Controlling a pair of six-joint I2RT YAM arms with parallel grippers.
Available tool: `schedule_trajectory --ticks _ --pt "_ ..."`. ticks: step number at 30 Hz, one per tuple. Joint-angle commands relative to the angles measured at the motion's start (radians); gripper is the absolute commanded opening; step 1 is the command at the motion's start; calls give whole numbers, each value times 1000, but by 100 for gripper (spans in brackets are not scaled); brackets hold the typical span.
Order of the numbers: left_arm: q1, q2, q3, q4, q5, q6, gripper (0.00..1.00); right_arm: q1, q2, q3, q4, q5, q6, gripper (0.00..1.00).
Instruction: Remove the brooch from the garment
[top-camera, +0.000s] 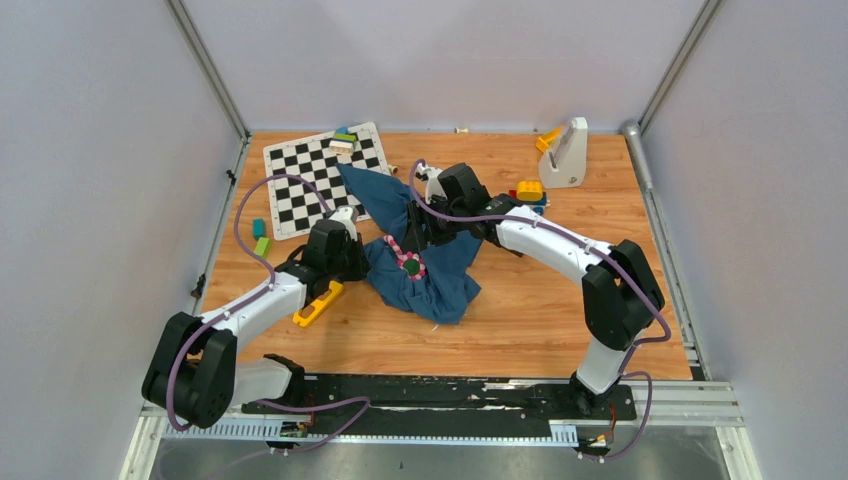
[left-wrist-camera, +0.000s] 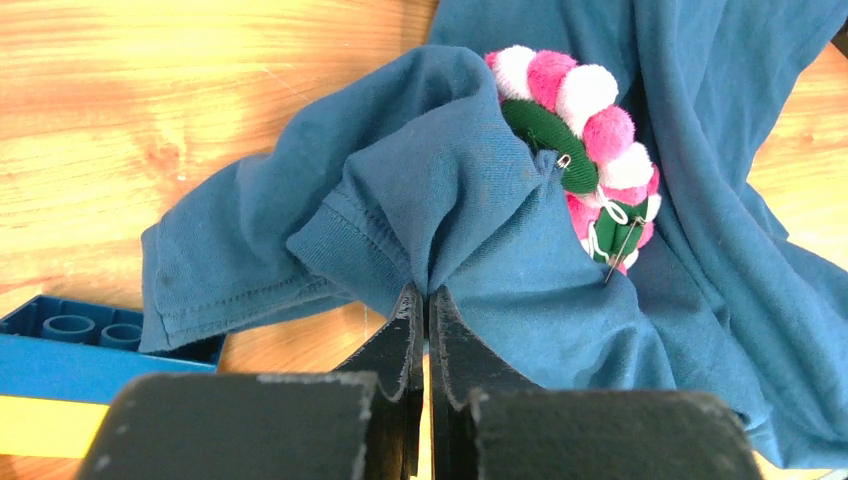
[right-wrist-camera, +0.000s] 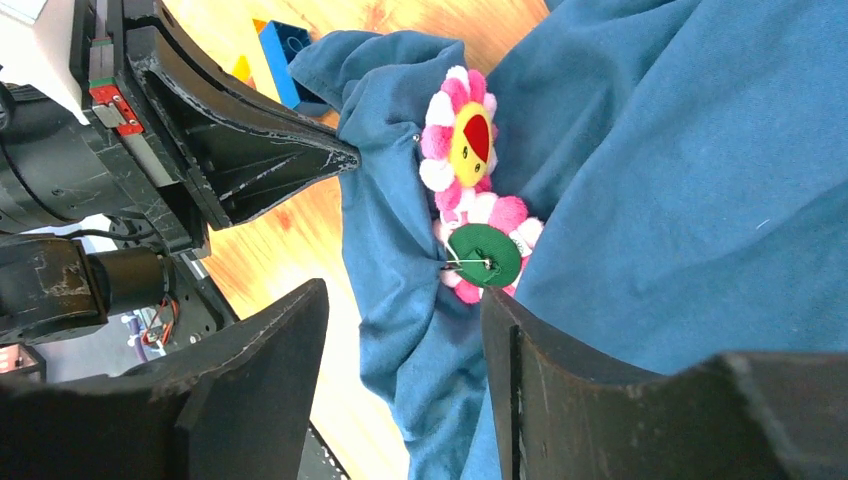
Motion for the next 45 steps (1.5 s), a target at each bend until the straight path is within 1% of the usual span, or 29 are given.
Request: schedule_trajectory --ticks 1,4,8,17,19,20,21,23,26,31,34,36,39,41,43,45 --pt "5 -20 -9 7 -20 -12 0 0 33 41 11 -18 27 58" --pt "5 -4 0 7 7 -2 0 1 87 89 20 -22 20 57" --pt "5 6 1 8 12 1 0 8 167 150 41 -35 0 49" --pt "5 23 7 13 31 1 0 50 272 208 71 39 -54 50" --pt "5 30 9 16 41 2 0 54 285 212 78 50 -52 48" --pt "5 35 9 16 48 4 0 56 291 216 79 51 -50 43" --pt "5 38 10 17 51 6 0 57 293 217 83 51 -49 36" --pt "5 41 12 16 52 7 0 58 288 215 86 53 -44 17" --pt "5 37 16 7 53 15 0 57 225 177 96 62 -49 0" --pt "5 6 6 31 111 25 0 55 90 97 117 63 -35 0" --pt "5 -18 -8 60 191 37 0 42 5 34 140 19 9 0" --pt "5 -38 -19 67 247 37 0 18 -53 -10 163 -37 44 0" --pt "5 -91 -29 98 335 12 0 -33 -122 -72 201 -169 103 0" --pt "5 -136 -30 95 425 -8 0 -82 -136 -87 201 -302 149 0" --pt "5 -197 -23 68 459 -28 8 -130 -137 -95 203 -428 203 0" --pt "4 -271 -16 22 463 -42 19 -169 -144 -114 221 -527 253 0"
